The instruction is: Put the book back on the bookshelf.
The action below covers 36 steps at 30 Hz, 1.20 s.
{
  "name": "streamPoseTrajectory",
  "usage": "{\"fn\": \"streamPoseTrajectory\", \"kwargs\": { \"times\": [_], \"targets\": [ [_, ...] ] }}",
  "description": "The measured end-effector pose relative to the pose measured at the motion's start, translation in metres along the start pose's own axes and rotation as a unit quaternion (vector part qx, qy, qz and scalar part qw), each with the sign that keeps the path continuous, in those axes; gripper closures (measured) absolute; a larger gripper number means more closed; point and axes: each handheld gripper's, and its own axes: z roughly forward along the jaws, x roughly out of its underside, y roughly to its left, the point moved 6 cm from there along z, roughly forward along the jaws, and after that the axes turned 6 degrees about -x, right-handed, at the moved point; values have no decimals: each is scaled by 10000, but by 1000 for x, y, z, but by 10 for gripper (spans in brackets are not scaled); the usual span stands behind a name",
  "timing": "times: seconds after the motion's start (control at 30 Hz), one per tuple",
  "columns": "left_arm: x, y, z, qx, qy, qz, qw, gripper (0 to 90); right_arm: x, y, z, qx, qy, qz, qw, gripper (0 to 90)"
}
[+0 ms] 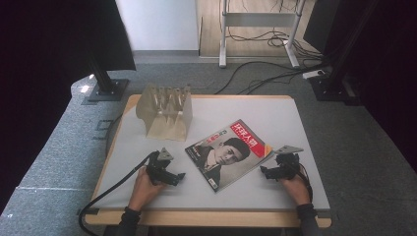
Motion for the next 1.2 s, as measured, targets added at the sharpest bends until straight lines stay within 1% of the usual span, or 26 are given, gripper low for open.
{"fn": "streamPoseTrajectory", "kwargs": {
  "times": [0.47,0.57,0.63,0.7,0.73,0.83,0.9,0.97,1.07,1.13,1.2],
  "targets": [
    [0,0,0,12,24,-13,10000,0,0,1,0,37,18,38,10000,0],
    [-2,1,-1,51,95,-9,9999,0,-1,1,0,43,36,45,10000,0],
    [-4,0,-1,134,172,25,9998,0,-1,1,-1,50,66,38,10000,0],
    [-7,-1,-2,267,154,4,9995,0,-1,2,-1,57,100,35,9999,0],
    [-10,-1,-2,296,138,16,9995,0,-2,2,-2,37,125,37,9999,0],
    [-17,-2,-2,278,129,126,9995,0,-3,2,-5,36,118,15,9999,0],
    [-23,-1,-3,252,113,199,9994,0,-6,3,-8,-6,65,3,10000,0],
    [-30,0,-4,278,95,249,9993,0,-10,4,-12,-83,-11,-58,9999,0],
    [-40,3,-6,223,108,333,9991,0,-16,6,-18,-165,-124,-107,9997,0],
    [-48,5,-7,292,76,331,9990,0,-20,7,-20,-196,-182,-114,9996,0],
    [-56,6,-6,289,64,388,9988,0,-24,7,-20,-185,-196,-138,9995,0]
  ]
}}
